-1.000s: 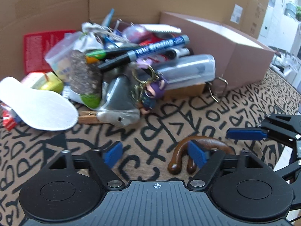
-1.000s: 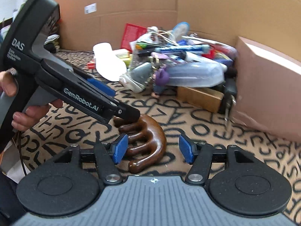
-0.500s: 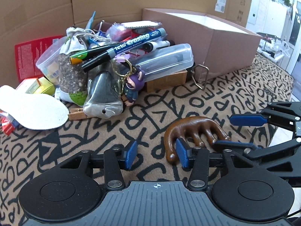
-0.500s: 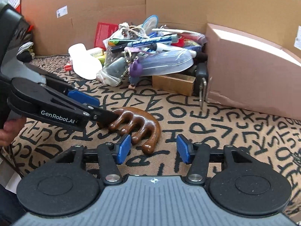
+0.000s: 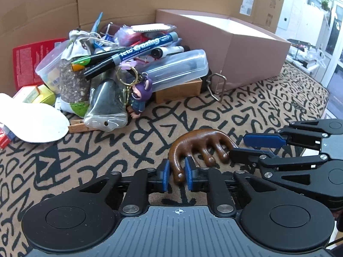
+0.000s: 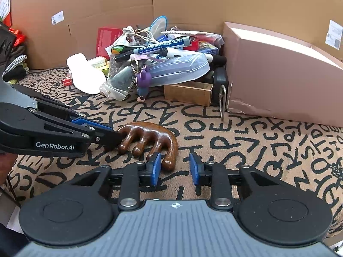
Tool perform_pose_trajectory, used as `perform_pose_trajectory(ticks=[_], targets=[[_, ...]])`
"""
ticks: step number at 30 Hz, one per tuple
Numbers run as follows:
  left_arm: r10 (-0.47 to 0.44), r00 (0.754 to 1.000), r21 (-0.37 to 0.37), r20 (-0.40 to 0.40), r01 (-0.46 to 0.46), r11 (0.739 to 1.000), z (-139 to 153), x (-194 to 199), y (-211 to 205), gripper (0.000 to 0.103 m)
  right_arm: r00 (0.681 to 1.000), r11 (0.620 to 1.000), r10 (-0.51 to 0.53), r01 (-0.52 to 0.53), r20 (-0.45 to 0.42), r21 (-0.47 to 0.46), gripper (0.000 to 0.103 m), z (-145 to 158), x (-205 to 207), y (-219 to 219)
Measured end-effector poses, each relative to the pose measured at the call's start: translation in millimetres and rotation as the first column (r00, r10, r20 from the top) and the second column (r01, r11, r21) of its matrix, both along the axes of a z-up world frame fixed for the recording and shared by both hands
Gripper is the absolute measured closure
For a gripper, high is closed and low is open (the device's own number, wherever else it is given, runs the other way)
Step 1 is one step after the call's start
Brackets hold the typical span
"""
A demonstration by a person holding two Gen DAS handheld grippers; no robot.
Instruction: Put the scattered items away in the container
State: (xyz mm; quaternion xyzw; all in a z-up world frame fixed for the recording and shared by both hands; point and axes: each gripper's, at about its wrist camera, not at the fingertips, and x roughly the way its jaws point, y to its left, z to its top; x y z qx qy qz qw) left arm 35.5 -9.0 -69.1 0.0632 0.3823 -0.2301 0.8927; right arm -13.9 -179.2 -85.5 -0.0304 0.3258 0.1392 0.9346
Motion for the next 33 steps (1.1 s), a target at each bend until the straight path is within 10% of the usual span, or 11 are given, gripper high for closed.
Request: perform_pose_trajectory(ticks=[15, 33], targets=[[0.042, 0.999, 0.048, -0.010, -0.042, 0.998, 4.3, -1.6, -7.4, 0.068, 1.000, 0.999, -0.009, 0.009, 0.001, 0.034, 0.086, -4.4, 7.4, 2.5], [0.100, 0.994, -0.004, -0.048, -0.101, 0.995, 7.7, -2.2, -5.2, 0.089, 0.998, 1.000, -0.026, 0.026, 0.050, 0.008, 0.087, -2.2, -0.7, 8.6]])
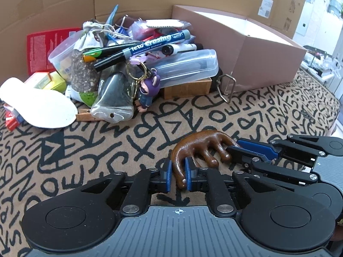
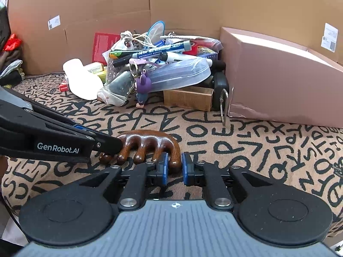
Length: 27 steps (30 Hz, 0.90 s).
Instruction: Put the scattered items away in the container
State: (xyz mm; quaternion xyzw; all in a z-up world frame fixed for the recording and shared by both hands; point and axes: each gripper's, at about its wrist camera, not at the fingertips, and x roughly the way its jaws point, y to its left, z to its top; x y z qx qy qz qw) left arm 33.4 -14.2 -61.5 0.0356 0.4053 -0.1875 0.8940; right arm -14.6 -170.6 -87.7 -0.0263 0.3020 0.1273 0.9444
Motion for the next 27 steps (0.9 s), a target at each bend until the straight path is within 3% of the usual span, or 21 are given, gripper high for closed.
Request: perform_pose_trajectory(ticks=[3, 6, 9, 11, 15, 18, 21, 27], targets=[[-0.001, 1.000, 0.004, 0.018, 0.001, 1.000, 4.8, -2.7, -2.1, 0.091, 1.000, 1.000, 0.002, -0.002, 0.020, 0.003, 0.087, 4.8, -2.6, -0.9], [-0.026, 0.999, -0.026, 0.019, 0.026, 0.999, 10.1, -3.4, -3.9, 0.103, 1.000, 1.000, 0.012, -0.012, 0.026, 0.015, 0.087, 8.0, -2.6, -2.4], [-0.040, 0.999, -0.023, 0.014, 0.040, 0.999, 11.8, -4.6, -8.1, 0.103, 1.000, 1.000, 0.025, -0.025, 0.018, 0.008, 0.087, 7.8, -1.6, -0.8], [-0.027, 1.000, 0.010, 0.013, 0.027, 1.000, 8.7, -6.0, -9.3, 0.083, 1.000, 1.000, 0.022, -0.022, -0.001, 0.006, 0.087, 4.9, -0.7, -1.5], [0.018, 1.000, 0.010, -0.005, -0.018, 1.000, 3.1, -7.7, 2.1, 0.067, 0.999, 1.000, 0.022, -0.022, -0.035, 0.012, 0.087, -1.4, -1.0, -4.3], [0.003, 1.000, 0.018, -0.001, -0.003, 1.000, 3.4, -10.3, 5.9, 0.065, 0.999, 1.000, 0.024, -0.024, -0.028, -0.008, 0.087, -1.0, -1.3, -1.2], [-0.023, 1.000, 0.031, -0.004, 0.023, 0.999, 1.1, -11.5, 2.0, 0.056, 0.999, 0.999, 0.025, -0.026, -0.023, -0.022, 0.087, -1.4, -0.2, 0.9], [-0.027, 0.999, -0.003, -0.017, 0.027, 1.000, -4.7, -3.8, 3.5, 0.055, 1.000, 0.999, 0.001, -0.002, -0.008, -0.035, 0.086, -3.7, 3.8, 0.8]])
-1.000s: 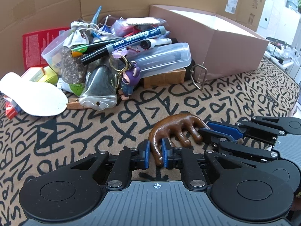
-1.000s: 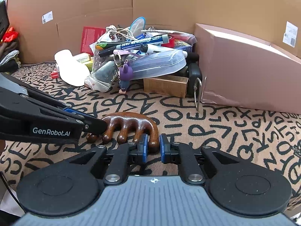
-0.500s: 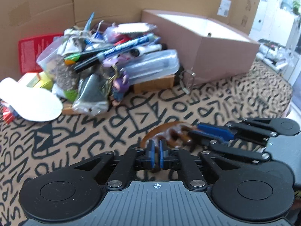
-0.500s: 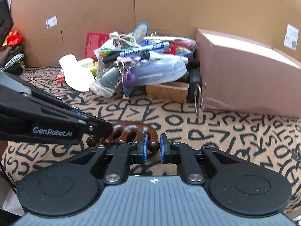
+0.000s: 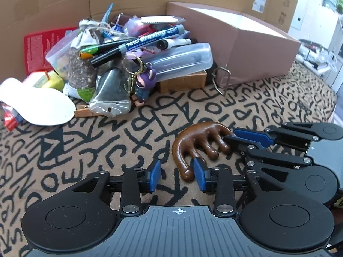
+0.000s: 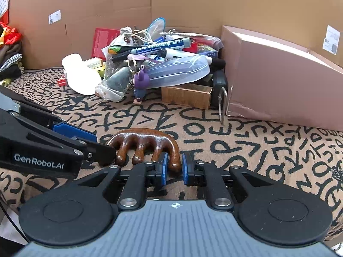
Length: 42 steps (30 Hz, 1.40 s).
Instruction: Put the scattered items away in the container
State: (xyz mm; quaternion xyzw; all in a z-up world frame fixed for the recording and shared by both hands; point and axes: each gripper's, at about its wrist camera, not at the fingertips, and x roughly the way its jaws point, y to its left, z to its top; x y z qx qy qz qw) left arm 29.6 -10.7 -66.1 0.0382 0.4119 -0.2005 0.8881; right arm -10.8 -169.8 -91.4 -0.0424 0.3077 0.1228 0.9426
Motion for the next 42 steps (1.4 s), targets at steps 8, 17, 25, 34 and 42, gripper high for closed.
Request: perform_pose_trajectory(ticks=[8, 17, 25, 34, 42], targets=[[0.095, 0.995, -0.037, -0.030, -0.096, 0.995, 0.0, 8.7, -6.8, 0.071, 0.999, 0.999, -0.036, 0.037, 0.037, -0.035, 0.086, -3.8, 6.9, 7.2], [0.188, 0.982, -0.022, 0.019, -0.187, 0.982, -2.7, 5.4, -19.6, 0.078, 0.997, 0.998, -0.057, 0.059, 0.050, -0.026, 0.086, -5.5, 2.5, 6.2], [0.208, 0.977, -0.050, 0.039, -0.206, 0.977, -3.9, 2.9, -16.8, 0.094, 0.997, 0.998, -0.062, 0.061, 0.037, 0.034, 0.087, -4.8, 4.3, -0.6], [0.202, 0.978, -0.071, 0.061, -0.197, 0.978, 8.5, -1.0, -18.8, 0.095, 0.995, 0.997, -0.069, 0.066, 0.073, 0.048, 0.088, 5.2, -1.0, -4.6], [0.196, 0.973, -0.098, 0.121, -0.185, 0.978, 30.4, 1.2, -22.9, 0.095, 0.987, 0.996, -0.075, 0.068, 0.140, 0.055, 0.088, 24.3, -0.5, -9.9]])
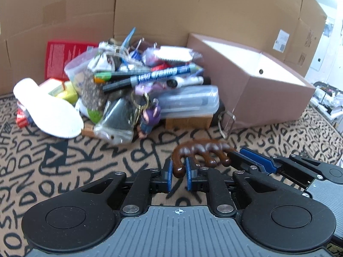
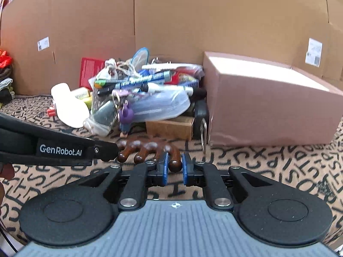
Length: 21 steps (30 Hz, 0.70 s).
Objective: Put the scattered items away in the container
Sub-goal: 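Carry the massager into the pink box and open the left tool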
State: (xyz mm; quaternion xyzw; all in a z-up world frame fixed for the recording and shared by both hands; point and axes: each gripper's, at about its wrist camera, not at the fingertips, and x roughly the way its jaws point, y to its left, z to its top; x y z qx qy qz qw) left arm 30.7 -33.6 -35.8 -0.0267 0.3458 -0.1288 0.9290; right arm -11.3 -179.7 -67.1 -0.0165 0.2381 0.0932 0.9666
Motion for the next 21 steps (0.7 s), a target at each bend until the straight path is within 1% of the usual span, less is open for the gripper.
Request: perform_pose_trajectory(ticks=[7, 9, 17, 21], targets=[[-0.020, 0.997, -0.016, 0.070, 0.021, 1.000, 27.1, 12.5, -8.4, 0.094, 0.996, 1.000, -0.014, 0.015, 0.092, -0.015, 0.088, 25.0, 5.7, -8.7], [-0.026, 0.996, -0.017, 0.086, 0.027, 0.999, 32.5, 16.5, -12.5, 0.094, 0.994, 1.000, -0.021, 0.022, 0.104, -0.013, 0.088, 29.2, 9.1, -12.3], [-0.037, 0.995, -0.035, 0.098, 0.041, 0.999, 42.9, 27.9, -18.8, 0.094, 0.989, 0.999, -0.032, 0.035, 0.142, -0.019, 0.088, 40.1, 16.1, -19.7], [-0.052, 0.990, -0.030, 0.129, 0.057, 0.998, 55.8, 32.2, -25.0, 0.094, 0.984, 0.999, -0.043, 0.047, 0.173, -0.017, 0.088, 49.9, 19.6, -25.4]])
